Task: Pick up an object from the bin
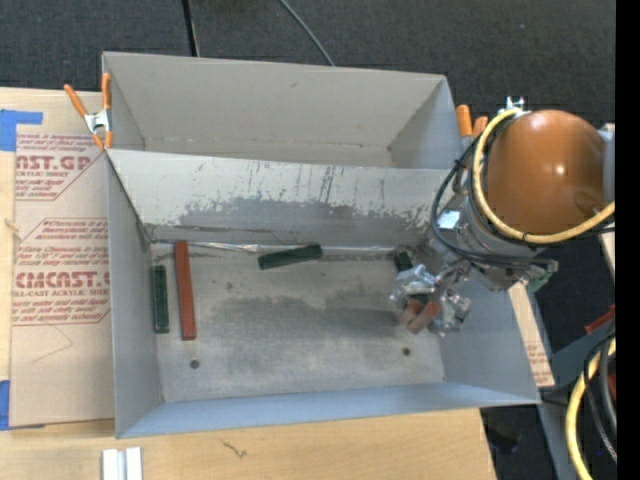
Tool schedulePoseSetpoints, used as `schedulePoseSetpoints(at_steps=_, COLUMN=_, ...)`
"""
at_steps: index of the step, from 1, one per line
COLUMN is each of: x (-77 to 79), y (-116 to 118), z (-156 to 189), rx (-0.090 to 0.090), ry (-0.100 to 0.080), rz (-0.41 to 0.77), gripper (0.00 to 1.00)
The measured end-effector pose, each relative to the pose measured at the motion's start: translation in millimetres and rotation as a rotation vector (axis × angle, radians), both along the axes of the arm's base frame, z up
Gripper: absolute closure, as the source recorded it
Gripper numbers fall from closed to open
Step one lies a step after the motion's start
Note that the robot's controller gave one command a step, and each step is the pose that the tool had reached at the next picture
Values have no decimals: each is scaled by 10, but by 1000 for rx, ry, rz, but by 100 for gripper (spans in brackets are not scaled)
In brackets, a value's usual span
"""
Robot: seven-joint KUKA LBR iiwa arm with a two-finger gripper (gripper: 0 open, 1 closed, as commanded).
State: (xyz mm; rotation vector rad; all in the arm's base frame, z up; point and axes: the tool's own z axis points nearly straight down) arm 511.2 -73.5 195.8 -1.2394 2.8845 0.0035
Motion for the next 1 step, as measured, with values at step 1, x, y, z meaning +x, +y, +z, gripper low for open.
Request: schedulePoseSetpoints(at_steps=1, x=96, y=-263, z=560, rx=0, ry=4, rz=5, gripper=100)
